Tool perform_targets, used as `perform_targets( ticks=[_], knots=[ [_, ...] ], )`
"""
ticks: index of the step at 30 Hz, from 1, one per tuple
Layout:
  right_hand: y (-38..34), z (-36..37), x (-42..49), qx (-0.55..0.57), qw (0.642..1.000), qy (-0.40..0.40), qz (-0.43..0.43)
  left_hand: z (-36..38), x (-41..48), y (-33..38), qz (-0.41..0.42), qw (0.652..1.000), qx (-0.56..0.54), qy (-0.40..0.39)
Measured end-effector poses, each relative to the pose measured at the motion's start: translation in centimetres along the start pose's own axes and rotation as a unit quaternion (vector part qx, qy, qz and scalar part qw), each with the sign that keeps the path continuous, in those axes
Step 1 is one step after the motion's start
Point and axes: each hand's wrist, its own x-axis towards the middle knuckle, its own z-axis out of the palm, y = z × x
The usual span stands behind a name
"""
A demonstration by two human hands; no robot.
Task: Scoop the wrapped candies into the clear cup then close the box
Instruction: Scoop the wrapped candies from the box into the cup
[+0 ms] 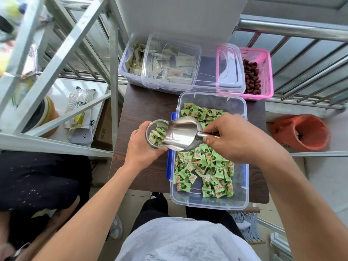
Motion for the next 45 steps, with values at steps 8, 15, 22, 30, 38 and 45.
perform_targets(
  ticks=[8, 15, 22, 30, 38, 45],
  knots=[
    [4.2, -2.3, -0.8, 0.114, 0.99, 0.062, 0.062, -0.1, -0.1, -0.7, -0.062, 0.996, -0.057, 0.012],
    [9.1, 3.3, 2.3, 0.081, 0.98, -0.007, 0.179, -0.7, 0.4, -0.5, -0.116, 0.985, -0.099, 0.075],
    [8.4, 7.4, 3.1, 0.121, 0.974, -0.032, 0.188, -0.5, -0.2, -0.2, -0.103, 0.989, -0.08, 0.068],
    [7.5, 11.6, 4.5, 0.098, 0.981, 0.019, 0.164, 1.5, -0.4, 0.1, -0.097, 0.993, -0.047, 0.054],
    [7.8, 13.8, 6.9, 0.148, 0.969, 0.096, 0.173, 1.6, -0.1, -0.2, -0.108, 0.991, -0.053, 0.052],
    [7.8, 15.5, 8.4, 0.049, 0.961, 0.186, 0.199, 1.5, -0.1, -0.2, -0.11, 0.991, -0.05, 0.049]
  ],
)
